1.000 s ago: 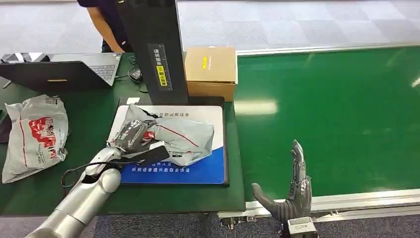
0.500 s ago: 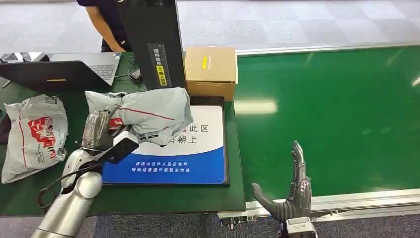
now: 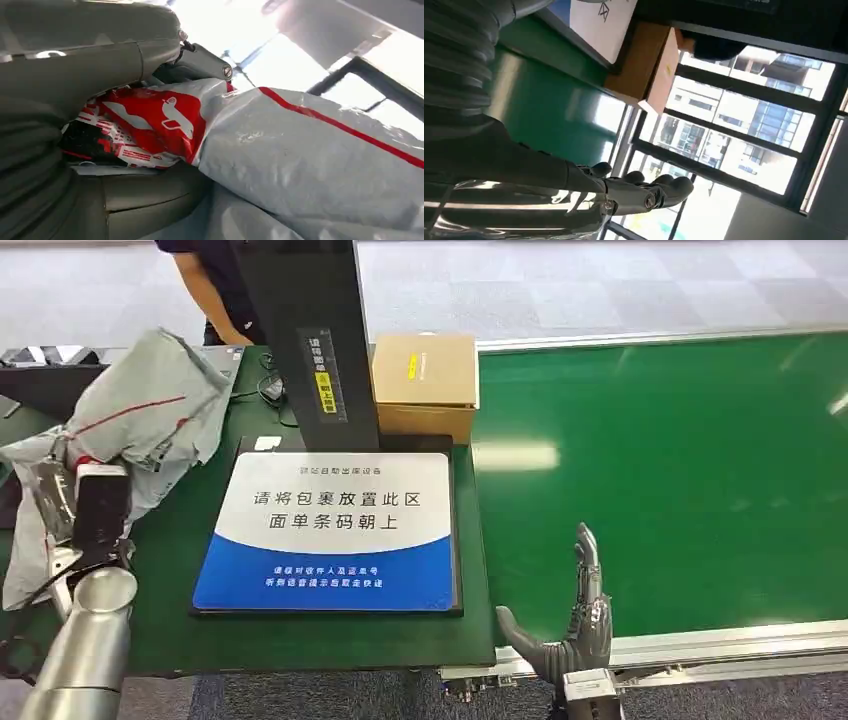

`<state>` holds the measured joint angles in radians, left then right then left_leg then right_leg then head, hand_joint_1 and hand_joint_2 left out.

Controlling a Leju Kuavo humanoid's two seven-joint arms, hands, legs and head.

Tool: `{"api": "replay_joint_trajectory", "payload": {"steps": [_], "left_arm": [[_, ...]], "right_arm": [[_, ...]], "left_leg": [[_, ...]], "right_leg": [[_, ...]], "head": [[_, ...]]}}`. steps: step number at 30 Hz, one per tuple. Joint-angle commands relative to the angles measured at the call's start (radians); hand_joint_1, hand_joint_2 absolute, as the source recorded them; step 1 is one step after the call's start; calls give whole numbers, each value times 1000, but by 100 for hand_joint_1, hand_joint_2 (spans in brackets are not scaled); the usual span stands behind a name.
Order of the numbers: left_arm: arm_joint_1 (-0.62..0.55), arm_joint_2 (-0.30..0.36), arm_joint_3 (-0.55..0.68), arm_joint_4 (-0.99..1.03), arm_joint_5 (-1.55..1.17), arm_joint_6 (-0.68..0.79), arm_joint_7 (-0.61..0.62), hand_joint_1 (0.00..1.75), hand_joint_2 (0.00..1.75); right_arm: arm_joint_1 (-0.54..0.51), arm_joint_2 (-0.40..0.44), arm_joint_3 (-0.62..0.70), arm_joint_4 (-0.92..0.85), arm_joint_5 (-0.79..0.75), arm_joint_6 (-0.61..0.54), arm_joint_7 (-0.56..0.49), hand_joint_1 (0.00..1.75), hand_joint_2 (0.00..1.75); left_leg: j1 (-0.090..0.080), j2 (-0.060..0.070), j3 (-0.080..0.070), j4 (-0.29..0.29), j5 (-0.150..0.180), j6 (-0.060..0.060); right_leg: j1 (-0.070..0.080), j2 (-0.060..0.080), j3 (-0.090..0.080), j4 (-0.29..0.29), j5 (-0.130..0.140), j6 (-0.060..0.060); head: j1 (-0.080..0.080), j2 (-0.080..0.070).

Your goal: Moved the parcel from conveyor to table for the left to box.

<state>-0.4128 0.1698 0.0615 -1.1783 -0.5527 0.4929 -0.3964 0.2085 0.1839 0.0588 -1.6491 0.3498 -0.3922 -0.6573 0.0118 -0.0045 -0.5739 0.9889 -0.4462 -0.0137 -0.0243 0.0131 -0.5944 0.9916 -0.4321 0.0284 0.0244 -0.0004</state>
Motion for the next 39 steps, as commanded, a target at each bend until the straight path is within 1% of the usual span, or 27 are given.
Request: {"api": "replay_joint_trajectory", "payload": {"steps": [1, 3, 4, 5, 6, 7, 8, 9, 10, 11, 12, 13, 15, 20, 26, 28, 29, 31, 32, 33, 34, 35, 36, 37, 38, 39], "left_arm": [[-279, 32, 172, 482, -14, 92, 1, 175, 175], [-364, 47, 194, 593, -15, 136, 19, 175, 175], [-374, 52, 194, 600, -16, 131, 21, 175, 175], [-398, 54, 200, 636, -21, 149, 32, 159, 175], [-420, 59, 213, 664, -29, 192, 54, 66, 175], [-438, 64, 226, 689, -26, 204, 67, 66, 175], [-449, 72, 240, 703, -26, 205, 77, 59, 175], [-463, 78, 255, 724, -22, 205, 102, 23, 175], [-465, 82, 255, 725, -22, 202, 102, 23, 175], [-480, 86, 266, 752, -10, 172, 118, 0, 175], [-503, 91, 274, 789, -1, 116, 161, 0, 175], [-511, 89, 281, 792, 11, 86, 167, 0, 175], [-514, 84, 263, 797, -17, 116, 164, 0, 175], [-517, 44, 235, 795, -34, 82, 145, 0, 175], [-493, -9, 194, 742, -37, 38, 77, 0, 175], [-464, -45, 154, 698, -29, -28, 26, 0, 175], [-462, -53, 152, 695, -30, -20, 27, 0, 175], [-442, -88, 107, 641, 4, -98, -6, 0, 175], [-437, -97, 99, 627, 11, -100, -1, 0, 175], [-430, -102, 90, 609, 36, -145, -7, 0, 175], [-402, -98, 44, 551, 85, -229, 7, 0, 175], [-402, -98, 44, 551, 85, -229, 7, 0, 175], [-382, -90, -1, 517, 118, -325, 22, 0, 175], [-369, -77, -42, 490, 117, -386, 20, 0, 175], [-361, -78, -47, 480, 120, -390, 22, 0, 175], [-349, -64, -82, 458, 120, -430, 45, 0, 175]], "right_arm": [[-42, -25, 64, 70, 6, -21, 20, 0, 175], [-45, -25, 81, 68, 6, -23, 29, 0, 175], [-48, -24, 84, 69, 6, -24, 29, 0, 175], [-50, -24, 88, 74, 7, -26, 32, 0, 175], [-54, -23, 95, 83, 10, -25, 36, 0, 175], [-58, -20, 101, 95, 12, -27, 38, 0, 175], [-61, -19, 106, 109, 12, -30, 37, 0, 175], [-64, -20, 111, 120, 14, -31, 37, 0, 175], [-62, -19, 111, 123, 14, -31, 37, 0, 175], [-68, -21, 113, 134, 14, -34, 36, 0, 175], [-70, -23, 113, 137, 13, -38, 33, 0, 175], [-73, -24, 110, 136, 11, -40, 32, 0, 175], [-74, -24, 105, 131, 8, -39, 32, 0, 175], [-75, -28, 79, 117, 7, -35, 42, 0, 175], [-74, -20, 60, 124, 13, -25, 41, 0, 175], [-50, -6, 48, 120, 20, -41, 33, 0, 175], [-46, -7, 49, 118, 21, -42, 31, 0, 175], [-35, 2, 39, 116, 25, -49, 17, 0, 175], [-35, 2, 38, 117, 24, -48, 15, 0, 175], [-36, 0, 39, 120, 24, -43, 13, 0, 175], [-44, -2, 36, 132, 24, -38, 8, 0, 175], [-44, -2, 36, 132, 24, -38, 8, 0, 175], [-52, -7, 35, 141, 22, -34, 4, 0, 175], [-55, -12, 34, 143, 14, -25, 1, 0, 175], [-56, -15, 31, 143, 11, -22, 0, 0, 175], [-57, -18, 29, 143, 11, -17, -2, 0, 175]], "left_leg": [[1, -2, 1, 0, 0, 0], [1, -2, 1, 0, 0, 0], [2, -3, 1, 1, 0, 0], [2, -3, -1, 1, 0, 0], [2, -2, 0, 1, 0, 0], [2, -2, 0, 1, 0, 0], [2, -3, 1, 1, 0, 0], [2, -1, 0, 0, 0, 0], [2, -1, 2, 0, 0, 0], [2, -1, 2, 0, 0, 0], [2, -1, 2, 0, 0, 0], [2, -1, 1, 0, 0, 0], [2, -1, 2, 0, 0, 0], [1, -4, 0, 0, 1, 1], [1, -5, 1, 0, 1, 1], [1, -6, 1, 0, 1, 1], [1, -6, 2, -1, 1, 1], [1, -7, 1, 0, 1, 1], [1, -7, 1, 0, 1, 1], [1, -6, 0, 0, 1, 0], [1, -6, 1, 0, 1, 1], [1, -5, 1, 0, 0, 1], [1, -3, 1, 0, 0, 0], [0, -4, 1, 0, 0, 1], [1, -3, 3, -1, 0, 1], [1, -2, 1, 0, 0, 0]], "right_leg": [[1, -2, 2, -1, 0, -2], [2, -3, 2, 0, 0, -2], [2, -5, 2, 0, -1, -3], [2, -4, 1, 0, 0, -2], [3, -4, 2, 0, -1, -3], [2, -3, 2, 0, 0, -2], [3, -4, 3, 0, -1, -3], [2, -2, 1, 0, 0, -2], [2, -3, 3, -1, 0, -3], [2, -2, 3, 0, 0, -3], [2, -3, 3, -1, -1, -2], [2, -2, 3, 0, 0, -2], [3, -2, 3, 0, -1, -3], [2, -5, 3, -1, -1, -2], [2, -6, 3, -1, -1, -2], [2, -7, 4, -2, -1, -2], [1, -7, 4, -2, -1, -2], [2, -8, 4, -2, -2, -2], [1, -8, 4, -2, -1, -2], [1, -6, 3, -1, -1, -1], [1, -7, 4, -2, -1, -2], [1, -6, 3, -2, -1, -2], [1, -4, 3, -1, -1, -1], [1, -5, 3, -2, -1, -2], [2, -5, 5, -2, -1, -3], [1, -3, 2, -2, 0, -2]], "head": [[0, 0], [0, 0], [0, 0], [0, 0], [0, 0], [0, 0], [0, 0], [0, 0], [0, 0], [0, 0], [0, 0], [0, 0], [0, 0], [0, 0], [0, 0], [0, 0], [0, 0], [0, 0], [0, 0], [0, 0], [0, 0], [0, 0], [0, 0], [0, 0], [0, 0], [0, 0]]}}
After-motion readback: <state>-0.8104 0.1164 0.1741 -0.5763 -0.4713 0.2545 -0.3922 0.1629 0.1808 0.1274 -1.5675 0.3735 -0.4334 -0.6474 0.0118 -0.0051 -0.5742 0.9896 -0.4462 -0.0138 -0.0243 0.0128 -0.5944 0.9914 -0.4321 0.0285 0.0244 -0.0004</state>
